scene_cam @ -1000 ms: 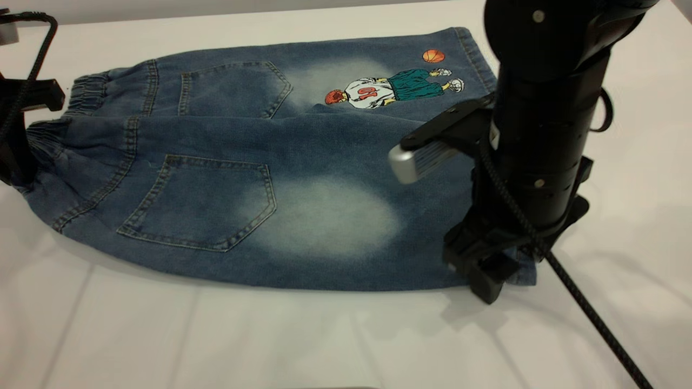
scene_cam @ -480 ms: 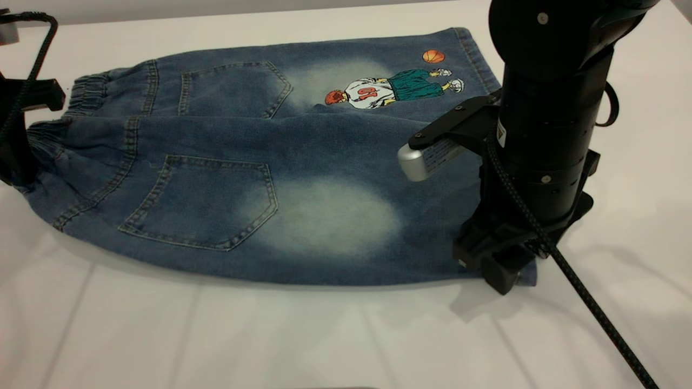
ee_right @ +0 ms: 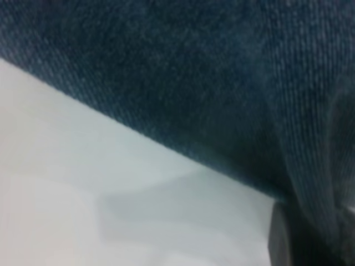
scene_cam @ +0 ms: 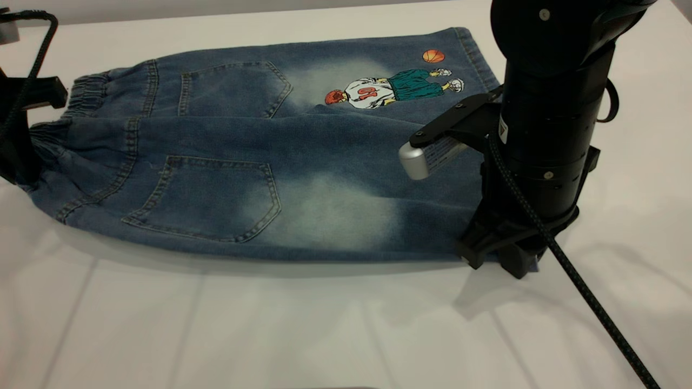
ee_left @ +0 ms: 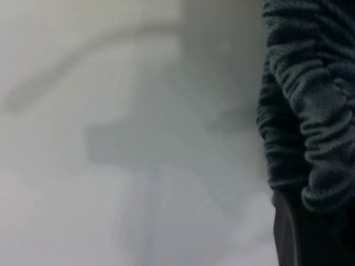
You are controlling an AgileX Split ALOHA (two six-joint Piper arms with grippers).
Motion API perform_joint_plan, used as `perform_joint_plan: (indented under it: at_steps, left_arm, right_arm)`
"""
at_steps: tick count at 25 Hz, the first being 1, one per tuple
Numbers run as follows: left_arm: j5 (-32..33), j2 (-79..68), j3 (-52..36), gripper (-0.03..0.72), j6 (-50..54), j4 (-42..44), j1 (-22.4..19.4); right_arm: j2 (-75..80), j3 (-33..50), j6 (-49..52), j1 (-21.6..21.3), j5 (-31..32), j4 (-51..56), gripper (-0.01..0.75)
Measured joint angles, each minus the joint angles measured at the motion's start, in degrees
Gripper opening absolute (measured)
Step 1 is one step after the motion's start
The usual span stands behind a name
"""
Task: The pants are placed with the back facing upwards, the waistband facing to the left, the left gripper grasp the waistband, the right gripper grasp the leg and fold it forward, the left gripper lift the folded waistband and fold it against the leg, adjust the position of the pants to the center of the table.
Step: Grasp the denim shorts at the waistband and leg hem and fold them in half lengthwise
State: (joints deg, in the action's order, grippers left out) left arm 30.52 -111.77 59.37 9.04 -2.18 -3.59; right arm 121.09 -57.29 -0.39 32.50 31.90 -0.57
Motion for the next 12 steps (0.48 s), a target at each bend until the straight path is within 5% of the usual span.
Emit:
perform_joint_plan:
  at_steps: [12]
  left_arm:
    - [0.2,0.3,2.4,0.062,-0.1,-6.1,0.0]
  right_arm:
    - [-10.3,-6.7,-0.3,0.0,3.3,0.6,0.039]
